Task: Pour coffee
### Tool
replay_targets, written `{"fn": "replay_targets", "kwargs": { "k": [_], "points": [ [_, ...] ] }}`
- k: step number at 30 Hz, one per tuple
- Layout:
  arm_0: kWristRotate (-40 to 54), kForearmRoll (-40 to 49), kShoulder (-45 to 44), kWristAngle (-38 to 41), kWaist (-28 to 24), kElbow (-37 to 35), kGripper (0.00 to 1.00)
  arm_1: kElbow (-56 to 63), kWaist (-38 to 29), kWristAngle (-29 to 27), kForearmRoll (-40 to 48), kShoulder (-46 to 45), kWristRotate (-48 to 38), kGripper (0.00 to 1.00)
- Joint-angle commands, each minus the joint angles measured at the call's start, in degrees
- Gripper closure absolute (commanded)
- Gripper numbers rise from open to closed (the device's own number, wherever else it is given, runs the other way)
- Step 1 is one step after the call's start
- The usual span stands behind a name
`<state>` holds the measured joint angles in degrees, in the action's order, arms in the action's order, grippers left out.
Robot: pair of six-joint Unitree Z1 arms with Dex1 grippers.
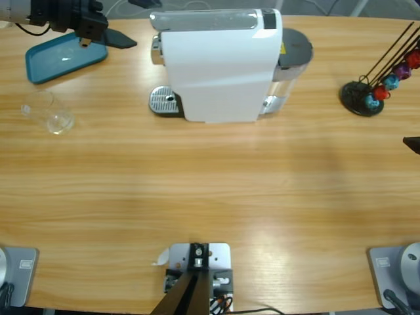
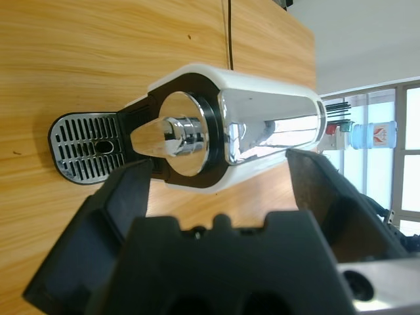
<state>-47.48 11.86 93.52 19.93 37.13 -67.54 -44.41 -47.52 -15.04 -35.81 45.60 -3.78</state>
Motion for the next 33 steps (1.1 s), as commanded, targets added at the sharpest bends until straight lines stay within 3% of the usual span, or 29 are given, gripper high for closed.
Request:
{"fn": "replay_targets", "kwargs": {
  "k": [1,2,4,5,9,10,11,12,14,15,27,33],
  "points": [
    [-0.6,-3.2,5.3,1.6,-0.6,-1.4,0.274,1.5,-0.6,0.6,0.5,0.6,0.6,0.000],
    [-0.7,-3.2,5.7,2.1,-0.6,-1.9,0.285,1.5,-0.6,0.6,0.5,0.6,0.5,0.000],
    [-0.9,-3.2,6.1,2.8,-0.6,-2.5,0.462,1.4,-0.6,0.6,0.5,0.7,0.5,0.000],
    [-1.2,-3.2,6.1,3.0,-0.6,-2.5,0.494,1.5,-0.6,0.6,0.5,0.7,0.5,0.000],
    [-1.5,-3.1,5.4,5.1,-0.6,-1.8,0.528,1.5,-0.6,0.6,0.5,0.7,0.4,0.000],
    [-1.6,-3.1,5.3,5.5,-0.7,-1.5,0.637,1.5,-0.6,0.6,0.5,0.8,0.4,0.000],
    [-1.9,-3.0,5.0,6.0,-0.8,-1.1,0.830,1.5,-0.6,0.6,0.5,0.8,0.3,0.000],
    [-2.3,-3.0,4.8,7.0,-1.1,-0.7,0.900,1.5,-0.6,0.6,0.5,0.8,0.3,0.000],
    [-2.8,-3.0,4.5,8.7,-1.4,-0.2,0.913,1.5,-0.6,0.5,0.5,0.7,0.2,0.000],
    [-2.7,-3.0,4.3,8.8,-1.5,0.0,0.985,1.5,-0.6,0.5,0.5,0.7,0.2,0.000],
    [0.2,-8.2,0.3,7.7,-1.3,-0.5,1.000,1.5,-0.6,0.5,0.6,0.6,0.2,0.000],
    [-0.3,-11.7,0.0,8.2,1.2,-5.0,1.000,1.5,-0.6,0.5,0.6,0.6,0.2,0.000]
  ]
}}
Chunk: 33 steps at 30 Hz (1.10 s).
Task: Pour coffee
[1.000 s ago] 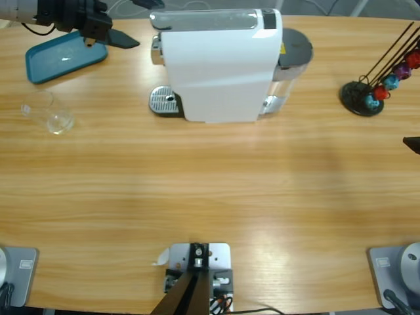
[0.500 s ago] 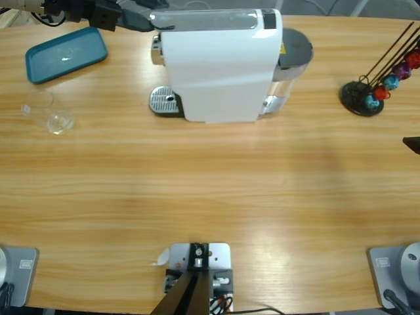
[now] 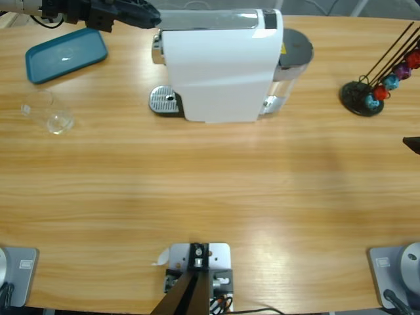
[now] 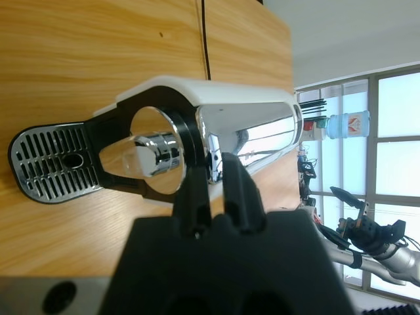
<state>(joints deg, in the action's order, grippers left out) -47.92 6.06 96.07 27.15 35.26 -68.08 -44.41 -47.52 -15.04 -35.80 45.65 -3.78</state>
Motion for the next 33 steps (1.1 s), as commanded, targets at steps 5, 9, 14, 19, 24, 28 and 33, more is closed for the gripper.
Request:
{"fn": "replay_targets", "kwargs": {
  "k": [5,9,14,19,24,28,33],
  "points": [
    [0.1,-5.9,-3.0,1.2,4.6,-8.7,1.000,1.5,-0.6,0.4,0.6,1.0,0.2,0.000],
    [0.1,-5.9,-4.9,1.2,4.8,-9.5,1.000,0.3,-0.6,-1.6,-0.2,5.3,-0.3,0.000],
    [3.8,-6.1,-6.3,3.1,6.2,-11.4,1.000,-0.2,-0.6,-8.4,-1.6,6.5,-4.3,0.000],
    [24.7,-4.9,-9.6,3.5,7.5,-4.6,0.010,0.0,-0.4,-15.1,-0.4,6.5,-4.2,0.012],
    [47.5,8.0,-19.9,-14.6,11.4,4.1,0.000,2.3,9.0,-16.2,3.5,3.9,-7.0,0.280],
    [57.6,17.4,-25.3,-32.0,17.3,10.9,0.000,6.8,20.2,-10.1,12.4,5.6,-7.4,0.276],
    [57.5,17.4,-33.6,-32.1,17.4,20.7,0.000,10.9,27.8,-5.7,23.8,10.8,-6.6,0.277]
  ]
}}
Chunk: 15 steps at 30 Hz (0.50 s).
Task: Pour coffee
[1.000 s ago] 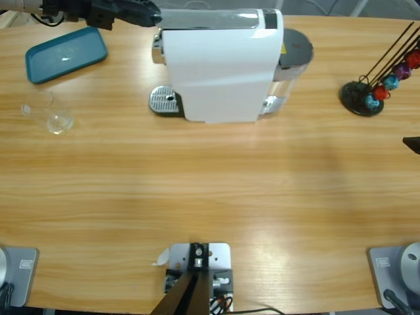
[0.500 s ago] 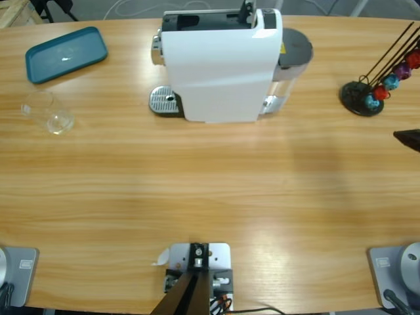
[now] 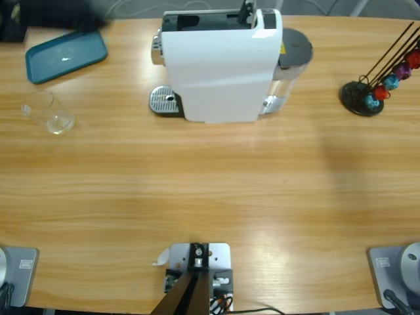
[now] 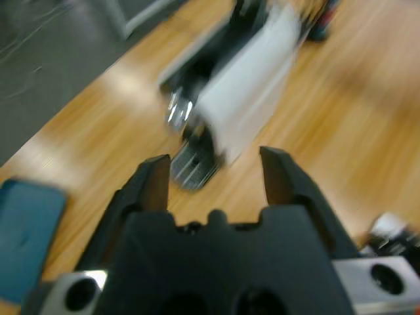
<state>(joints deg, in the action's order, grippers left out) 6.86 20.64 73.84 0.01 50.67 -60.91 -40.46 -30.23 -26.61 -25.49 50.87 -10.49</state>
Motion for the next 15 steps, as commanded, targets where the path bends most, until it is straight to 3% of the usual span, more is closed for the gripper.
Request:
{"fn": "replay_targets", "kwargs": {
  "k": [1,6,11,15],
  "points": [
    [2.4,2.8,-12.2,-4.9,2.1,14.6,0.000,7.7,10.6,7.4,16.6,7.0,-0.1,0.276],
    [-1.8,2.3,-13.7,-4.9,3.1,14.4,0.000,9.3,13.2,10.2,27.2,14.4,-1.8,0.276],
    [-2.5,2.3,-12.0,-5.3,5.2,14.4,0.000,9.9,16.1,10.0,30.4,17.1,-2.1,0.280],
    [-2.0,2.3,-11.7,-5.7,5.5,16.4,0.000,9.9,18.0,9.5,32.0,17.9,-2.7,0.385]
  ]
}}
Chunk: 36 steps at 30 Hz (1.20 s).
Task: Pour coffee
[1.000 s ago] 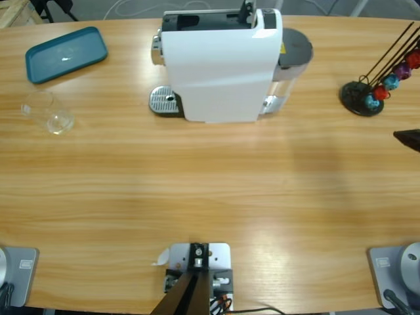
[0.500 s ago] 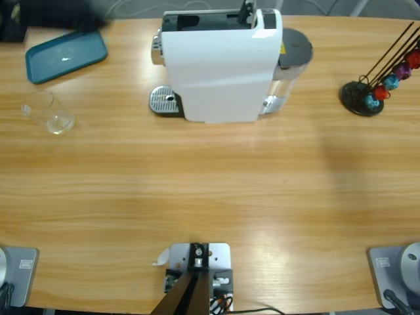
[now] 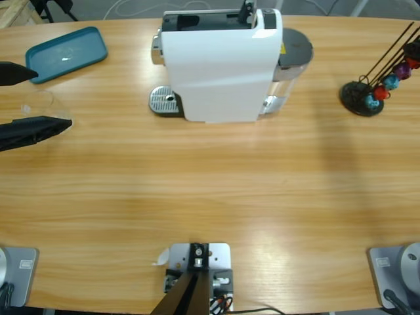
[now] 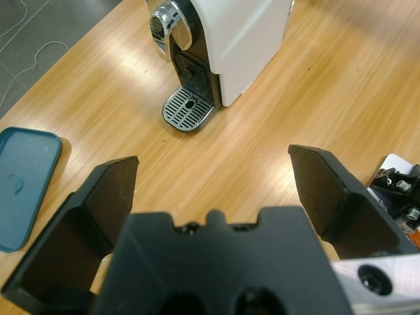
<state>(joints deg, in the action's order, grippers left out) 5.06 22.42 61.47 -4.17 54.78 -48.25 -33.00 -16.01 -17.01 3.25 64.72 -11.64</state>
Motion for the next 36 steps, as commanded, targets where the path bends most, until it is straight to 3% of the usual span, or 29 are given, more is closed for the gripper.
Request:
{"fn": "replay_targets", "kwargs": {
  "k": [1,4,7,10,11,12,18,20,22,27,36],
  "points": [
    [-0.1,0.5,0.7,-1.8,1.4,3.9,0.000,2.4,4.0,-0.1,3.5,4.3,-1.8,0.395],
    [-0.2,-0.1,1.1,-1.8,1.4,3.8,0.000,2.5,4.7,-0.1,4.1,4.6,-2.3,0.409],
    [-0.2,-0.2,1.6,-1.9,1.4,3.8,0.000,2.8,5.0,0.1,4.9,4.8,-2.3,0.526],
    [-0.2,-0.3,2.0,-1.9,1.4,3.8,0.000,3.2,5.3,0.8,5.9,5.0,-2.3,0.555],
    [-0.2,-0.5,2.2,-1.9,1.4,3.8,0.000,3.4,5.3,1.0,6.5,5.0,-2.3,0.635],
    [-0.2,-0.8,2.3,-1.8,1.4,3.8,0.000,3.6,5.3,1.0,6.7,5.1,-2.3,0.652],
    [-0.2,-1.4,3.0,-1.9,1.4,3.4,0.000,3.8,5.7,0.9,7.1,5.7,-2.4,0.659],
    [-0.2,-1.4,3.0,-1.9,1.4,3.4,0.000,3.9,5.7,0.7,7.2,5.8,-2.4,0.780],
    [-0.3,-1.4,3.0,-1.9,1.4,3.5,0.000,4.0,5.7,0.7,7.2,5.8,-2.4,0.799],
    [-0.3,-1.4,3.0,-1.9,1.4,3.5,0.000,4.1,5.7,0.0,7.4,5.6,-2.3,1.000],
    [-0.6,-1.5,3.1,-1.6,1.6,3.7,0.000,3.4,5.7,-0.7,8.0,5.0,-2.5,1.000]
  ]
}}
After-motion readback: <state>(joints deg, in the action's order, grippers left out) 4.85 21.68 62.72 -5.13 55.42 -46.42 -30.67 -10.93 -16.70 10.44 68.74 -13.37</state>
